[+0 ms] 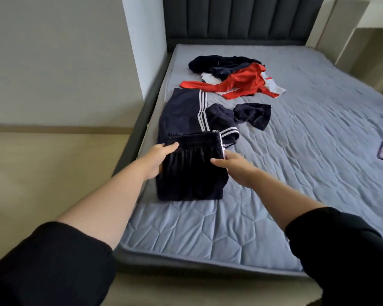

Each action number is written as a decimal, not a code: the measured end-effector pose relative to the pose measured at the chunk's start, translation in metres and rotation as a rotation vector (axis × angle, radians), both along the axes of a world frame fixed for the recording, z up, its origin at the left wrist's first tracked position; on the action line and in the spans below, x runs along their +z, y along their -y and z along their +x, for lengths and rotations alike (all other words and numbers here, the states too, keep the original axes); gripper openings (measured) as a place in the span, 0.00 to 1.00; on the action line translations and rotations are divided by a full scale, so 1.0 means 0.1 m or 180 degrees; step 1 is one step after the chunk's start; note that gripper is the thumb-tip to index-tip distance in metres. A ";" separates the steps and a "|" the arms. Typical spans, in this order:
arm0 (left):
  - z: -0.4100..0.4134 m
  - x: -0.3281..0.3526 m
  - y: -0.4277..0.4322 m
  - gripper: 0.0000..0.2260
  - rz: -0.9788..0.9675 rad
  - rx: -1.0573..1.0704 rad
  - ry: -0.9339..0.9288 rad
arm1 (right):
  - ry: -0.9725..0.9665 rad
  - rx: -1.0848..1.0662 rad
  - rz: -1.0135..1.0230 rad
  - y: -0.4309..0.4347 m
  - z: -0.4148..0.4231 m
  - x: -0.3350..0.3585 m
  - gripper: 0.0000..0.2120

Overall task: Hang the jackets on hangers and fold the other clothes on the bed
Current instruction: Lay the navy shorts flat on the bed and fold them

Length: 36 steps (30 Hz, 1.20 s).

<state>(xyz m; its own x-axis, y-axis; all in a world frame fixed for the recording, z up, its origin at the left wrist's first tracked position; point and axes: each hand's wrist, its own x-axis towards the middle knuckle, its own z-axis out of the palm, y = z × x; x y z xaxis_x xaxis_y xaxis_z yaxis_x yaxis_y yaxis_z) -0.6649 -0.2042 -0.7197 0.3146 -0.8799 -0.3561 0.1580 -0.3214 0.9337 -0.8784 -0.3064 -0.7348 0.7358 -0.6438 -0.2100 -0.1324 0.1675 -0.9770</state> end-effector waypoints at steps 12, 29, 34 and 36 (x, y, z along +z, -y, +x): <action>-0.16 -0.50 -0.65 0.11 0.0143 -0.0128 0.0604 | -0.0819 0.0162 -0.0591 -0.55 -0.26 -0.43 0.10; 0.17 -1.33 0.15 0.33 0.1095 0.0780 0.2107 | -0.1352 -0.1026 0.0144 0.43 0.25 -1.28 0.30; 0.01 -1.40 0.11 0.25 0.0821 0.1288 0.1353 | -0.1296 -0.1013 0.0318 0.34 0.27 -1.39 0.17; -0.08 -1.37 0.12 0.21 0.0759 0.1239 0.1096 | -0.1317 -0.1047 0.0301 0.32 0.26 -1.36 0.11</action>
<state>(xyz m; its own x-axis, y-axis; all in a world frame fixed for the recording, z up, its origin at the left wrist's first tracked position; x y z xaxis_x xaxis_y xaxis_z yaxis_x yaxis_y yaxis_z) -0.6733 -0.2162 -0.8567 0.7325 -0.5839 -0.3501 0.0063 -0.5084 0.8611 -0.8524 -0.3381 -0.8708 0.3420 -0.7906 -0.5080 -0.4290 0.3496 -0.8329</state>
